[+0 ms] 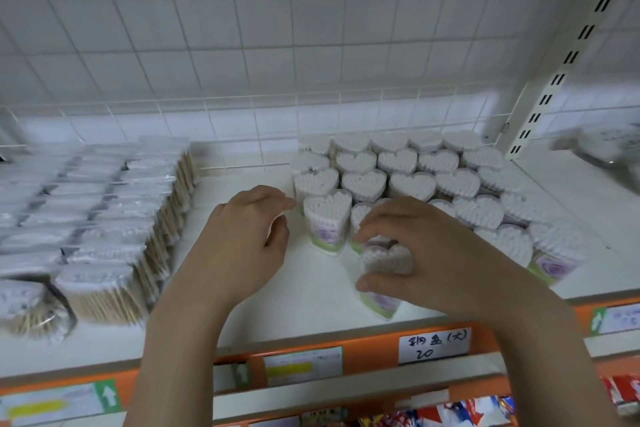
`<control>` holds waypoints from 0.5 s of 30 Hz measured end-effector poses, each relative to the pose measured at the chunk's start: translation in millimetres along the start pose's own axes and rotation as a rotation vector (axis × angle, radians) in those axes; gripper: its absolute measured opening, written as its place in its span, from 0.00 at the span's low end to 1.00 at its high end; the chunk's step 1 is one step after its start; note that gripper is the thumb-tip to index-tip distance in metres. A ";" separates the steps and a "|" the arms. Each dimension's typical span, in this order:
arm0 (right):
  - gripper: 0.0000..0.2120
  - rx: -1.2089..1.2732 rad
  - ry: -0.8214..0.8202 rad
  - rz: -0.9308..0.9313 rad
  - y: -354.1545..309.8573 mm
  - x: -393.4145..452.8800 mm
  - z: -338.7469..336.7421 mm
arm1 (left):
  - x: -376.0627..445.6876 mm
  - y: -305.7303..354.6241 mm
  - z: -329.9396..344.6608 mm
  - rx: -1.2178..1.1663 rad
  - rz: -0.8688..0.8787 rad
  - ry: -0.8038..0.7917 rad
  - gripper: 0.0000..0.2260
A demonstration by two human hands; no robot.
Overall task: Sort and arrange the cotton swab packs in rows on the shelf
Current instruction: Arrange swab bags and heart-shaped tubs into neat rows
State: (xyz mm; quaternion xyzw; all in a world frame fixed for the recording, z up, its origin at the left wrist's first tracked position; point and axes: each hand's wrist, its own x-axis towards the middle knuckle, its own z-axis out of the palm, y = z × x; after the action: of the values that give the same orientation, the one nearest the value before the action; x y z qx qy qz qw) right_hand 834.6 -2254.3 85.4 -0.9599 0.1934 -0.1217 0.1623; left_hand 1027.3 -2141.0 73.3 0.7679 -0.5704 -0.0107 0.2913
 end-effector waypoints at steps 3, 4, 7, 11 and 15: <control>0.22 -0.029 -0.032 0.014 -1.7 -6.0 2.2 | 1.6 -1.1 2.0 -0.005 0.020 -0.017 0.13; 0.22 -0.042 -0.034 0.019 -1.5 -7.2 2.8 | 2.5 -0.5 2.9 -0.008 0.028 -0.019 0.13; 0.21 -0.055 -0.039 0.034 -1.5 -9.4 4.5 | 5.4 2.6 8.0 -0.013 0.054 -0.039 0.13; 0.20 -0.045 -0.025 0.041 -1.2 -11.9 5.8 | 6.6 5.1 14.1 -0.010 0.085 -0.056 0.13; 0.19 -0.058 0.004 0.051 2.1 -12.3 7.3 | 7.4 6.4 18.0 0.002 0.100 -0.039 0.12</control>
State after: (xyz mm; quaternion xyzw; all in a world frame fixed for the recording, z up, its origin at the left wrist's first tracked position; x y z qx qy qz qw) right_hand 825.1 -2249.2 75.8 -0.9588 0.2215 -0.1137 0.1368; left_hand 1018.0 -2156.5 63.7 0.7383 -0.6137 -0.0108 0.2797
